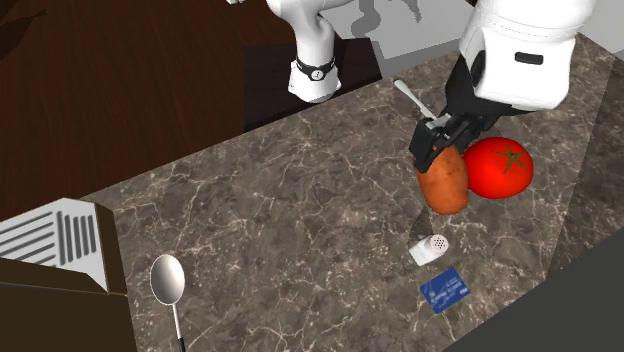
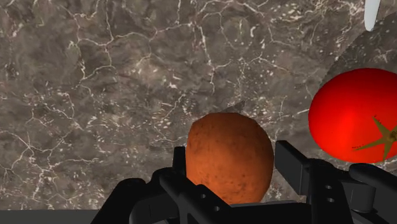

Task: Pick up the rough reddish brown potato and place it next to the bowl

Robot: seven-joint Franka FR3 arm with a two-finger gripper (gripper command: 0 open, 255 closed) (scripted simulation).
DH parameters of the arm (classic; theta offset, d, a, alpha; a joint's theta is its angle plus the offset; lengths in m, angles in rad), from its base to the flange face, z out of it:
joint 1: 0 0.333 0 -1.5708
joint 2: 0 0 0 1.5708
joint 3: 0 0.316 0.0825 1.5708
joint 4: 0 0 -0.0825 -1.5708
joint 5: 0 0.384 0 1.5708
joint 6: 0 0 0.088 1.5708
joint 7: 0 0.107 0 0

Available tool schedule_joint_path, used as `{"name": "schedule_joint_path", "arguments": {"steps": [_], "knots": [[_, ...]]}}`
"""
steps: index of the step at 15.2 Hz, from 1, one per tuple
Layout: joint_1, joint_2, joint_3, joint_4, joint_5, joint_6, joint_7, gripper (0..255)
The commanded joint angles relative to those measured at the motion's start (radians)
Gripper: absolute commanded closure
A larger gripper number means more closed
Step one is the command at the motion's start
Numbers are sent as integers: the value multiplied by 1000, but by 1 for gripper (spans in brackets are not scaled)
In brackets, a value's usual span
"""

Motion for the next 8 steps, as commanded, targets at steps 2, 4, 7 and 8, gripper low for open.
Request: {"name": "schedule_joint_path", "arguments": {"steps": [2, 4, 7, 8], "knots": [[29, 22, 43, 31, -3, -12, 74, 255], [48, 45, 71, 57, -6, -18, 123, 255], [78, 87, 112, 104, -14, -29, 196, 255], [88, 102, 125, 123, -18, -34, 220, 255]]}}
